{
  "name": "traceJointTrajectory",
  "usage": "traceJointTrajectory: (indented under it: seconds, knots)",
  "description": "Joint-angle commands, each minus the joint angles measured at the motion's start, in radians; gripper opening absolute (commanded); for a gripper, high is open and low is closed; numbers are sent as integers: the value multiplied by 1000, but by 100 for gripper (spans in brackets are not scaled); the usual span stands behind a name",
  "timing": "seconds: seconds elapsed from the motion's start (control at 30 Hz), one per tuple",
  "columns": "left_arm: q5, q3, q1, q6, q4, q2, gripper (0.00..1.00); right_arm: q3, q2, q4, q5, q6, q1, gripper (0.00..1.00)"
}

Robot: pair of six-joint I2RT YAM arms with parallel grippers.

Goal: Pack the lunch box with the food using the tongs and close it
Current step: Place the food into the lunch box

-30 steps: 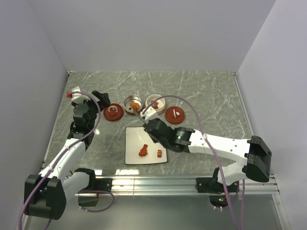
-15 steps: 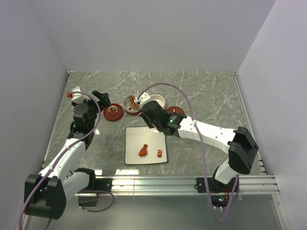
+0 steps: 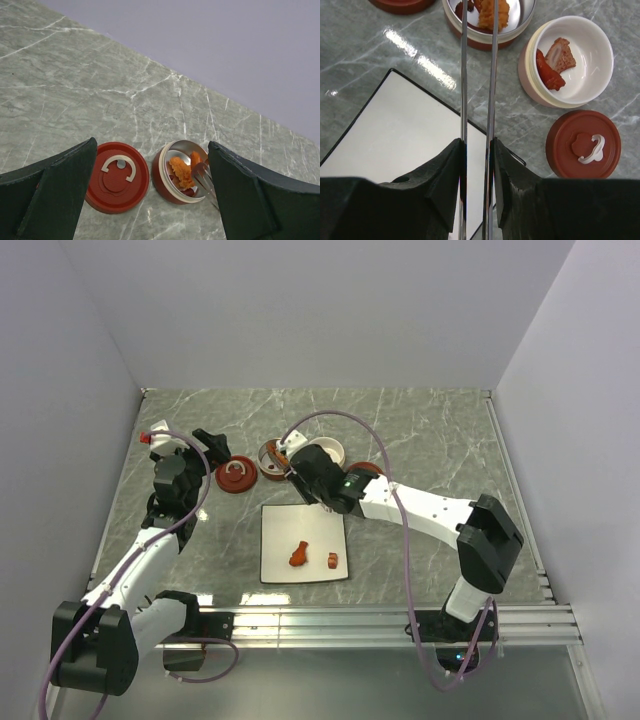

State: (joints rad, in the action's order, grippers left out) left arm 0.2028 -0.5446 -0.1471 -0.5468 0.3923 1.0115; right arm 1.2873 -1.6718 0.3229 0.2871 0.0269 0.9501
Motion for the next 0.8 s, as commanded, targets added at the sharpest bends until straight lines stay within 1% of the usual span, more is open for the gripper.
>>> traceJointTrajectory:
  seconds: [0.0,0.23,0.33,0.57,0.77]
  knots:
    - [-8,-25,4,-15,45,-8,100,67,-12,-31,-8,-18,-13,35]
    - [-6,-26,4,-13,45,-4,99,80,-23,-22,-6,-16,-19,48]
    - [-6,-26,4,-13,45,-2,100,76,-17,-24,-5,-16,-19,50]
    - [-5,-26,4,-13,45,-4,99,55,12,-41,0,-5,-19,52]
    - [-5,-26,4,-13,45,-4,99,-42,130,-68,-9,31,-13,52]
